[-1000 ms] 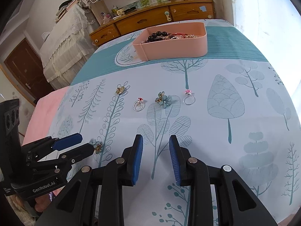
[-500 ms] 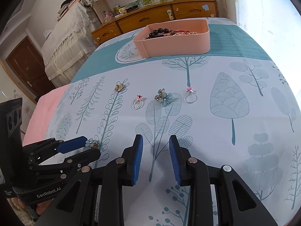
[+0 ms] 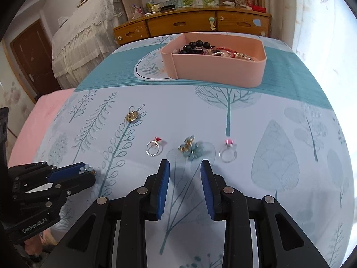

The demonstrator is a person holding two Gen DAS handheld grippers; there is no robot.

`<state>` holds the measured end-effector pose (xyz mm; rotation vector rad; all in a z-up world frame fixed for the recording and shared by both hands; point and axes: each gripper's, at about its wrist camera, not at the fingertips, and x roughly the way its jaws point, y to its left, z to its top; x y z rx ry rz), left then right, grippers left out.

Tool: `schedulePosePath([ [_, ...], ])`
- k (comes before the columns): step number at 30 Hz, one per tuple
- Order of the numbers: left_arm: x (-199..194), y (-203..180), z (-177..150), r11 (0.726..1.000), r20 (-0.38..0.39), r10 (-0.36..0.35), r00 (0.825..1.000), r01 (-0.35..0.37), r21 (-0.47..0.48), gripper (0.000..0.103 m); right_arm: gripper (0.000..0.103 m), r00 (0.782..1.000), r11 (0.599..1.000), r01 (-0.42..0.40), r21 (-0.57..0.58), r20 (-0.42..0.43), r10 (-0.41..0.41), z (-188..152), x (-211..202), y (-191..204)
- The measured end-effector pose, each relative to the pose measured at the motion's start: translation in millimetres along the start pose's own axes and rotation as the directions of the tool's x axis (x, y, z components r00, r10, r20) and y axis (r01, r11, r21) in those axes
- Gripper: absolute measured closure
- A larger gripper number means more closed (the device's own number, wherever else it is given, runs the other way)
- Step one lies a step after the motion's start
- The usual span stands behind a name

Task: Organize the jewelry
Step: 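Grasp the blue flower brooch with the left tool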

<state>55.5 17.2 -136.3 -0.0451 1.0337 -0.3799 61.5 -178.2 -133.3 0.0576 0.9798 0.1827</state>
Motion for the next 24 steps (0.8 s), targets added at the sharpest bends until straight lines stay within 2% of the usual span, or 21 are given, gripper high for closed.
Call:
schedulePosePath([
  [7, 5, 7, 4, 0.999, 0.0, -0.026, 1.0, 0.026, -0.024, 0.086, 0.074, 0.999, 0.987, 0.041, -0.156, -0.008, -0.043, 14, 14, 6],
  [11, 6, 6, 5, 0.999, 0.004, -0.032, 0.999, 0.032, -0.025, 0.086, 0.074, 0.999, 0.976, 0.039, -0.213, -0.005, -0.041, 16, 18, 7],
  [15, 7, 7, 5, 0.999, 0.004, -0.034, 0.999, 0.034, -0.029, 0.086, 0.074, 1.0, 0.975, 0.022, -0.222, -0.007, -0.024, 16, 18, 5],
  [17, 7, 7, 6, 0.999, 0.002, -0.03, 1.0, 0.03, -0.029, 0.086, 0.079, 1.0, 0.977, 0.029, -0.211, -0.002, -0.03, 16, 18, 4],
  [24, -4, 6, 13, 1.0, 0.023, -0.016, 1.0, 0.016, -0.027, 0.086, 0.08, 1.0, 0.987, 0.003, -0.163, 0.013, -0.001, 12, 7, 0],
])
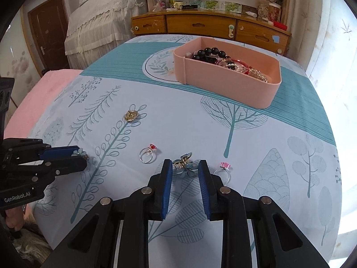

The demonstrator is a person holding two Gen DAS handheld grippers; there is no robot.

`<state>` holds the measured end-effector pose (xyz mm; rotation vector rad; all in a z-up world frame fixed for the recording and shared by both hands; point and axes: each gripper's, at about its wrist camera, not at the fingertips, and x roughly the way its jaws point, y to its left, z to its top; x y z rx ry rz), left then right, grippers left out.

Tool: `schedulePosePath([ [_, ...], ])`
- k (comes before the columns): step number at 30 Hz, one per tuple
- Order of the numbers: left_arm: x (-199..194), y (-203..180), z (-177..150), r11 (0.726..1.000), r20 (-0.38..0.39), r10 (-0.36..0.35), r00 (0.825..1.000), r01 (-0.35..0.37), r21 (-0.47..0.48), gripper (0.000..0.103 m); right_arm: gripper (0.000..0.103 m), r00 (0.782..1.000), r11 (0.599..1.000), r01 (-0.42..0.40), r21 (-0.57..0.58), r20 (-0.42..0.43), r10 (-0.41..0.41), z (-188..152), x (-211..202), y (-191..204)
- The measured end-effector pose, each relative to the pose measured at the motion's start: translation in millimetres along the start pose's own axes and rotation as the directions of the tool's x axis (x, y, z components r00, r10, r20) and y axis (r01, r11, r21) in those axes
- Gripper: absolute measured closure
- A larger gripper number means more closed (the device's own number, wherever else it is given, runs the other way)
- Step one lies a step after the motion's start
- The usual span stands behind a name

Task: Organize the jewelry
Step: 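Grasp the blue flower brooch with the left tool, then carry the blue flower brooch into the pink box and open left tool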

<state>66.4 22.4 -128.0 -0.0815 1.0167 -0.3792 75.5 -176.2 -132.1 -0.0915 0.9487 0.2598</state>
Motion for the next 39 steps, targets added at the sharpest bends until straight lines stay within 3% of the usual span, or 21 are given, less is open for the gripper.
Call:
schedulePosePath([
  [5, -16, -9, 29, 1.0, 0.047, -0.012, 0.999, 0.011, 0.027, 0.086, 0.08, 0.997, 1.0, -0.016, 0.022, 0.071, 0.014, 7, -29, 2],
  [14, -52, -40, 127, 0.994, 0.195, -0.055, 0.979, 0.036, 0.099, 0.086, 0.08, 0.967, 0.998, -0.028, 0.064, 0.254, 0.011, 55, -95, -11],
  [21, -38, -60, 203, 0.992, 0.204, -0.074, 0.976, 0.05, 0.12, 0.086, 0.08, 0.949, 0.988, -0.023, 0.155, 0.315, -0.027, 115, -119, -50],
  [29, 20, -70, 262, 0.992, 0.139, -0.056, 0.989, 0.04, 0.116, 0.086, 0.08, 0.97, 0.958, -0.069, 0.279, 0.244, -0.002, 174, -82, -109],
  [39, 105, -55, 291, 0.998, 0.013, -0.019, 1.0, 0.018, 0.064, 0.086, 0.079, 0.994, 0.915, -0.065, 0.398, 0.104, 0.026, 203, 23, -148],
])
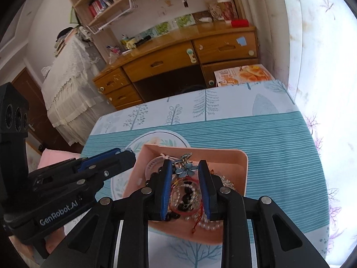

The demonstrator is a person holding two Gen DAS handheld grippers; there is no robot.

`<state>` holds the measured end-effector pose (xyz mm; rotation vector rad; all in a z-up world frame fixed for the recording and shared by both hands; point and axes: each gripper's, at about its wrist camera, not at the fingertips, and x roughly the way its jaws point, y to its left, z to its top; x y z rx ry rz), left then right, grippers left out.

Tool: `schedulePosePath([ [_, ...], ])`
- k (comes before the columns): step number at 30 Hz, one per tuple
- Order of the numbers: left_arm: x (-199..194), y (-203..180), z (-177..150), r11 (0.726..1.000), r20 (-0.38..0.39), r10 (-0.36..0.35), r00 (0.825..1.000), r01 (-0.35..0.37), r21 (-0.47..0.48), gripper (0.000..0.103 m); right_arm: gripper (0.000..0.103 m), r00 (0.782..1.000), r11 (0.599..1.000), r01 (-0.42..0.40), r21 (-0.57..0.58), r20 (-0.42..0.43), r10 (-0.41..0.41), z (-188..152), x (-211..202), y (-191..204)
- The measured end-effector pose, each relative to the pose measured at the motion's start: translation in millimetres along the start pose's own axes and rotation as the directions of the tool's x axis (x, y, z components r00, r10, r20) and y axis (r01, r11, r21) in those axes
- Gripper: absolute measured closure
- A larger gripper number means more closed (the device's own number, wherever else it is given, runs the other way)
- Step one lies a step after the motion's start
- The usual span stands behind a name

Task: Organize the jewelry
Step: 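Carry the blue flower brooch into the pink box and open left tool, then move the left tool back over the pink-stone ring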

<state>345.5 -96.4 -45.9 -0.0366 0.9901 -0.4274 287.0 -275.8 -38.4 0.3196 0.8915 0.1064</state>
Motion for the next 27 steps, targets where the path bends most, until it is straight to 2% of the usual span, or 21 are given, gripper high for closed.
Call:
schedulePosePath([
  [8, 35, 14, -5, 1.0, -0.079, 0.024, 0.997, -0.025, -0.013, 0.084, 0.077, 0.997, 0.999, 0.032, 0.03, -0.078, -0.029, 13, 59, -8],
  [10, 38, 17, -6, 0.999, -0.088, 0.027, 0.996, -0.028, -0.016, 0.076, 0.071, 0.996, 0.999, 0.043, 0.033, -0.077, -0.04, 13, 66, -8],
  [11, 38, 19, -8, 0.999, -0.085, 0.033, 0.996, -0.035, -0.019, 0.069, 0.07, 0.997, 0.998, 0.048, 0.035, -0.07, -0.045, 13, 68, -9],
  [12, 36, 20, -8, 0.999, -0.079, 0.038, 0.996, -0.039, -0.023, 0.062, 0.07, 0.997, 0.998, 0.051, 0.038, -0.066, -0.048, 12, 66, -9],
  [14, 31, 23, -10, 0.999, -0.065, 0.036, 0.997, -0.038, -0.032, 0.056, 0.07, 0.997, 0.998, 0.048, 0.046, -0.056, -0.045, 11, 64, -11],
  [27, -24, 20, -38, 0.998, -0.005, 0.069, 0.998, -0.069, -0.002, 0.056, 0.07, 0.998, 0.998, 0.063, 0.031, 0.021, -0.063, -15, 4, -8],
])
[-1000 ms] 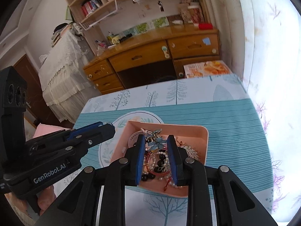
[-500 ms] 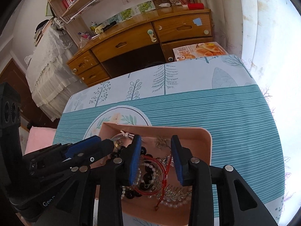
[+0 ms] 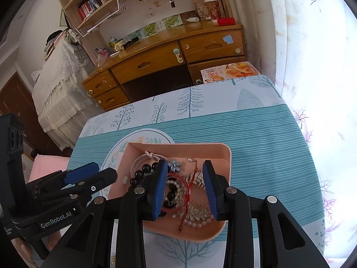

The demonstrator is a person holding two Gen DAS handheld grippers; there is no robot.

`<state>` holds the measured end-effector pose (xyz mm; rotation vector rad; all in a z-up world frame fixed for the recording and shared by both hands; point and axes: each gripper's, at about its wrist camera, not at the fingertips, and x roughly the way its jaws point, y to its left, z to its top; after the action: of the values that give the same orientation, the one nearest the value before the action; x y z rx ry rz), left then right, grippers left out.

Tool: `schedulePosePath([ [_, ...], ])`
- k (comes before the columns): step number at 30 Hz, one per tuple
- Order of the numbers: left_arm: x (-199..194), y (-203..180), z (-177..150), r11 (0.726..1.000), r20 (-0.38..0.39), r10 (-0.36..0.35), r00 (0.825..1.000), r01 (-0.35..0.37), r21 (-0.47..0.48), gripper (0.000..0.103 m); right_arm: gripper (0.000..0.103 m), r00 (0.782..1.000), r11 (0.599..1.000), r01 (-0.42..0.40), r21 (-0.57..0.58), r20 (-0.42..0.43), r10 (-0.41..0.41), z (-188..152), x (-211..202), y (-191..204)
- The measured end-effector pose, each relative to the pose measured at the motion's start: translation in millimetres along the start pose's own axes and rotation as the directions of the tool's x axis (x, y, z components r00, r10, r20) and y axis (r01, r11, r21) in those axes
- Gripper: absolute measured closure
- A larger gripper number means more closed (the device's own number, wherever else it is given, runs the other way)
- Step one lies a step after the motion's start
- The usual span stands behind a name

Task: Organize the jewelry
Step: 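Move the left tool back over the pink-stone ring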

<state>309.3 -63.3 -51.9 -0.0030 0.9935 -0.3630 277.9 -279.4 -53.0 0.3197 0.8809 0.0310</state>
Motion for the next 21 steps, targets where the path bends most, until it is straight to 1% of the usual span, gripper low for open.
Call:
schedulePosePath([
  [9, -59, -2, -35, 1.0, 0.045, 0.014, 0.999, -0.014, 0.003, 0.056, 0.07, 1.0, 1.0, -0.015, -0.027, 0.026, 0.016, -43, -57, 11],
  [14, -95, -6, -58, 0.997, 0.1, 0.066, 0.993, -0.07, 0.037, 0.056, 0.07, 0.998, 0.998, -0.038, -0.05, 0.055, 0.041, -69, -96, 24],
  [16, -109, -7, -65, 0.996, 0.114, 0.064, 0.991, -0.07, 0.049, 0.056, 0.07, 0.997, 0.997, -0.04, -0.062, 0.068, 0.045, -77, -112, 29],
  [19, -132, -9, -80, 0.997, 0.143, 0.034, 0.989, -0.044, 0.067, 0.056, 0.07, 0.994, 0.996, -0.057, -0.072, 0.086, 0.063, -87, -134, 35],
  [21, -144, -10, -88, 0.996, 0.153, 0.03, 0.988, -0.042, 0.075, 0.056, 0.07, 0.993, 0.994, -0.069, -0.079, 0.094, 0.076, -94, -148, 40],
])
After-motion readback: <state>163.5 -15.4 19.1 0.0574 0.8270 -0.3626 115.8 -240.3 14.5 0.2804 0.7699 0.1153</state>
